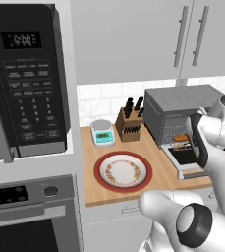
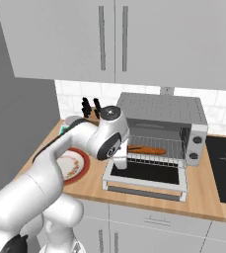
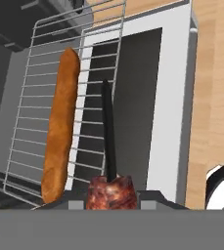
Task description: Pick up the kebab skewer and baguette bread, and place them inside the toaster oven. Close the toaster oven door and start by setting the timer.
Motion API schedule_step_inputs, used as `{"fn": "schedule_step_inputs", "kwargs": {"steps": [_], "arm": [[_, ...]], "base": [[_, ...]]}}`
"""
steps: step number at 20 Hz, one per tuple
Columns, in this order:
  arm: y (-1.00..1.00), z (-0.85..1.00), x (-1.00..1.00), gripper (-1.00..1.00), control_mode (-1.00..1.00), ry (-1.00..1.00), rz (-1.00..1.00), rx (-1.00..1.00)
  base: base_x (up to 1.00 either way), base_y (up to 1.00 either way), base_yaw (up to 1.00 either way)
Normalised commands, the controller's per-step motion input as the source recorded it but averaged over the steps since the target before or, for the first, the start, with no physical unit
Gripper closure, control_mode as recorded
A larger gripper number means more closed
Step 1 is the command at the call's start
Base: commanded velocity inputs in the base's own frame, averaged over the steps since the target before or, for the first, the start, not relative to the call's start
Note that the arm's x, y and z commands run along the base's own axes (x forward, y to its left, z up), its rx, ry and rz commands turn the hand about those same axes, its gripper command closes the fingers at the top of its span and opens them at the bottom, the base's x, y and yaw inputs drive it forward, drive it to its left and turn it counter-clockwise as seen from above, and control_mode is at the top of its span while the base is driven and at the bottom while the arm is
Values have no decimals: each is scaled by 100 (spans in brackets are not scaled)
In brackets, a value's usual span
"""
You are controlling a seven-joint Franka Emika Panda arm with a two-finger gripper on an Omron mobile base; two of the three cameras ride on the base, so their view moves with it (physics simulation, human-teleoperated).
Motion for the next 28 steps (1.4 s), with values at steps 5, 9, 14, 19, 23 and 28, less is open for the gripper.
{"fn": "schedule_step_inputs", "kwargs": {"steps": [5,9,14,19,23,28], "arm": [[-20,-1,12,100,-100,-9,-12,10],[-14,-19,3,100,-100,-5,-2,8],[-4,-27,23,100,-100,-2,0,4],[0,-5,43,100,-100,-1,0,0],[-21,0,23,100,-100,-4,0,0],[-18,-17,8,100,-100,-1,0,0]], "base": [[0,0,0],[0,0,0],[0,0,0],[0,0,0],[0,0,0],[0,0,0]]}}
